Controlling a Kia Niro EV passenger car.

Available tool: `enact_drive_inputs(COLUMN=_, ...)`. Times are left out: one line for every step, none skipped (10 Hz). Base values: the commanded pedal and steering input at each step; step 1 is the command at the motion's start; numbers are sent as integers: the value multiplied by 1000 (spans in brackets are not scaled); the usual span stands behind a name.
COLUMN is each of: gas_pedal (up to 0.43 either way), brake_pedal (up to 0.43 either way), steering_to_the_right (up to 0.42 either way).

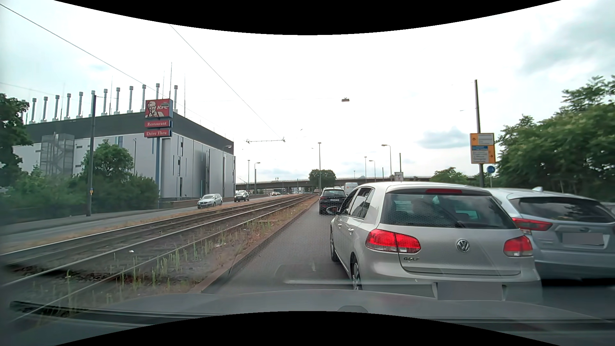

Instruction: Follow the waypoints while adhering to traffic rules and regulations

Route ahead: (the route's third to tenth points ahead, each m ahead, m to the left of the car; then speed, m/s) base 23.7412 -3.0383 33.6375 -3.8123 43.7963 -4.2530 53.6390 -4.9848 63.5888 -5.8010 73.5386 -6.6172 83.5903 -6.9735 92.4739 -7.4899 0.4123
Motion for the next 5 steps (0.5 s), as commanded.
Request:
enact_drive_inputs(gas_pedal=0, brake_pedal=134, steering_to_the_right=1)
enact_drive_inputs(gas_pedal=0, brake_pedal=67, steering_to_the_right=1)
enact_drive_inputs(gas_pedal=0, brake_pedal=0, steering_to_the_right=0)
enact_drive_inputs(gas_pedal=0, brake_pedal=0, steering_to_the_right=0)
enact_drive_inputs(gas_pedal=0, brake_pedal=0, steering_to_the_right=0)
